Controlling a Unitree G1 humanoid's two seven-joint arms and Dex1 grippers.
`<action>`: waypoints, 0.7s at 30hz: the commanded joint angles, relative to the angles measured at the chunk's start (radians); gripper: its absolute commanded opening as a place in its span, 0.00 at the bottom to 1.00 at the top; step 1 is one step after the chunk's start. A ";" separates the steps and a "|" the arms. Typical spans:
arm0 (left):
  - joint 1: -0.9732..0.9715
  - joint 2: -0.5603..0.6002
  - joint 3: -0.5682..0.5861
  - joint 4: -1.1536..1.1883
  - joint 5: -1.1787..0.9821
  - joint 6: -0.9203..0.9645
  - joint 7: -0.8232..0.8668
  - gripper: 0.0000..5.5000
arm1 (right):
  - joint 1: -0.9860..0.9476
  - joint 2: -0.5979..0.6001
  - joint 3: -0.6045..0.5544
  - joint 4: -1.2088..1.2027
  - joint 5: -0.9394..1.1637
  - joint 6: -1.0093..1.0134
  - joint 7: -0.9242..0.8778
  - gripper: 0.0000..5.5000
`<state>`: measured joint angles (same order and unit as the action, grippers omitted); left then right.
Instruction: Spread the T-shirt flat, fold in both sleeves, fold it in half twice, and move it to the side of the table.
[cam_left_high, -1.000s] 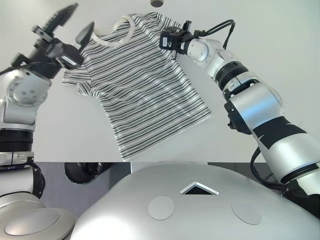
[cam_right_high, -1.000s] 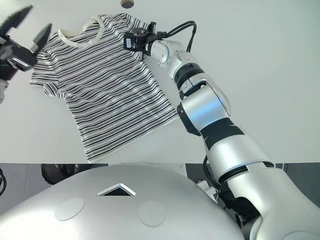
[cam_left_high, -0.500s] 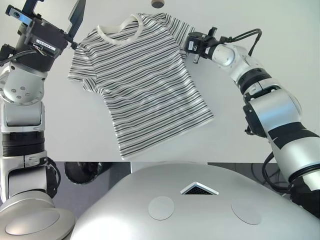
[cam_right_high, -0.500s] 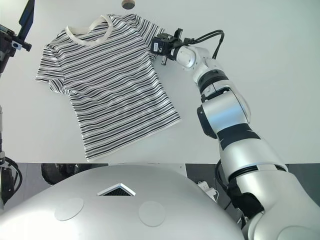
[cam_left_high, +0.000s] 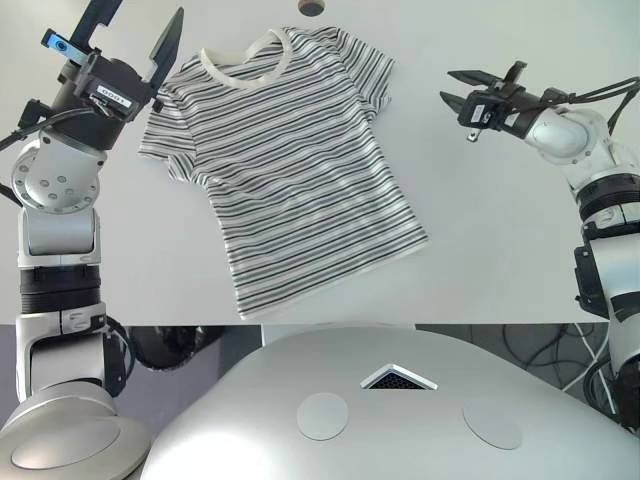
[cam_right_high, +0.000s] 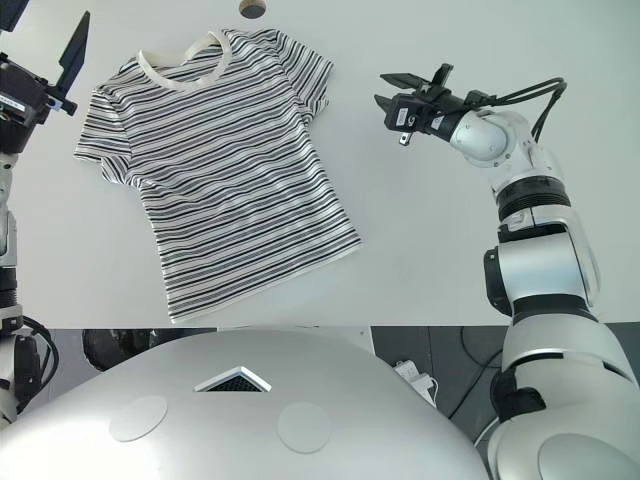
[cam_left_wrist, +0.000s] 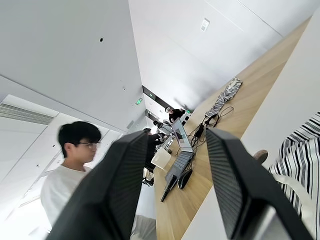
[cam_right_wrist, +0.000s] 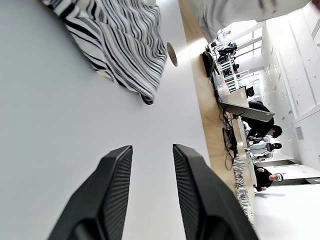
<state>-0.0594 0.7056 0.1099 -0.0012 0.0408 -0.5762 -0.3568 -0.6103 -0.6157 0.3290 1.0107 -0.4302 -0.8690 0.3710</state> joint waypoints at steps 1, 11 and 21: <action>0.000 -0.032 -0.011 0.024 0.001 -0.004 -0.008 0.39 | -0.022 0.110 -0.116 -0.065 0.222 0.039 0.048 0.28; 0.027 -0.084 0.013 -0.057 -0.058 -0.011 -0.018 0.39 | -0.284 0.403 0.032 0.232 0.053 0.262 -0.058 0.28; 0.036 -0.094 0.019 -0.079 -0.035 -0.012 -0.023 0.39 | -0.301 0.415 0.122 0.348 -0.117 0.412 -0.170 0.28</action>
<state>-0.0316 0.6147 0.1236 -0.0767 0.0004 -0.5838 -0.3738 -0.8984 -0.2070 0.4330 1.3448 -0.5156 -0.4827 0.2120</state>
